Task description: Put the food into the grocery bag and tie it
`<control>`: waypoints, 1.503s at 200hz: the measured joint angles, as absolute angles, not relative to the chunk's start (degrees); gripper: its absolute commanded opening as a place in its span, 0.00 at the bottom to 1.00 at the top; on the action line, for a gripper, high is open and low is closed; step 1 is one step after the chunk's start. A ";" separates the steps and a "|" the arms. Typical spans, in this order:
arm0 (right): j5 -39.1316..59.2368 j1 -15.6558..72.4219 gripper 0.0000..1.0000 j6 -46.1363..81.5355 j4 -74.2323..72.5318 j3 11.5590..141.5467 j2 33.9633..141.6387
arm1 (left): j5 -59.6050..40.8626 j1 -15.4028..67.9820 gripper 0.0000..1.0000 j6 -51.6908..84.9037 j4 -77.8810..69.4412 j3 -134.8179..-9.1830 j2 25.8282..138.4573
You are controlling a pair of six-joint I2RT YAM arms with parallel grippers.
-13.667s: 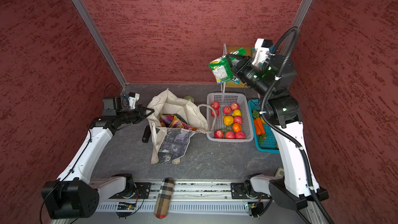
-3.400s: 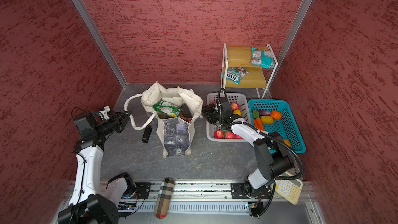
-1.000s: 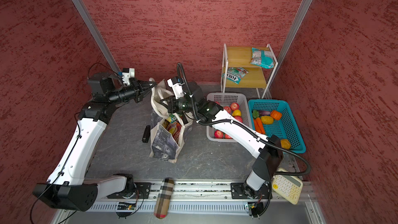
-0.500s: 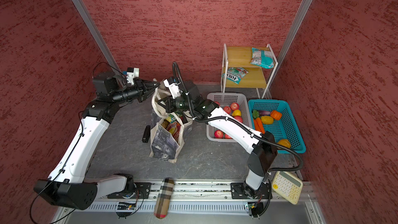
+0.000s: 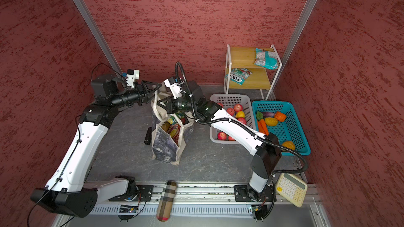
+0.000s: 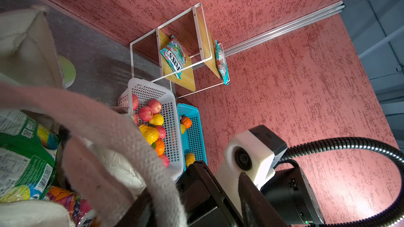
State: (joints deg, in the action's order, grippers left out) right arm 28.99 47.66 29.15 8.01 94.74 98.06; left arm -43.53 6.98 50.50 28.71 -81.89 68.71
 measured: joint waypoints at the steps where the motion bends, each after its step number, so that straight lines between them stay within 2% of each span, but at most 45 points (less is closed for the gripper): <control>1: 29.04 47.66 0.00 29.17 7.94 94.72 98.06 | -43.48 6.98 0.54 50.46 28.75 -81.91 68.71; 86: 29.80 47.70 0.00 29.82 5.15 93.89 98.04 | -39.42 6.55 0.33 45.80 37.87 -84.84 66.67; 115: 29.78 47.70 0.00 29.80 4.27 92.88 97.91 | -39.18 4.64 0.36 45.76 38.50 -82.13 64.18; 132: 29.78 47.70 0.00 29.80 3.97 91.90 97.73 | -39.59 3.11 0.34 46.24 38.46 -79.79 62.85; 169: 29.76 47.70 0.00 29.78 3.68 90.17 97.71 | -40.95 1.87 0.11 47.53 37.98 -77.65 62.70; 196: 29.78 47.70 0.00 29.80 3.16 88.88 97.71 | -41.74 1.89 0.01 48.34 36.80 -78.37 63.18; 300: 31.11 47.92 0.00 30.00 -2.66 85.52 96.23 | -38.92 7.99 0.03 50.72 31.18 -85.38 73.91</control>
State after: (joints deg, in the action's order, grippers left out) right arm 31.11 47.92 30.00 -2.66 85.52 96.23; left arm -38.92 7.99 50.72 31.18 -85.38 73.91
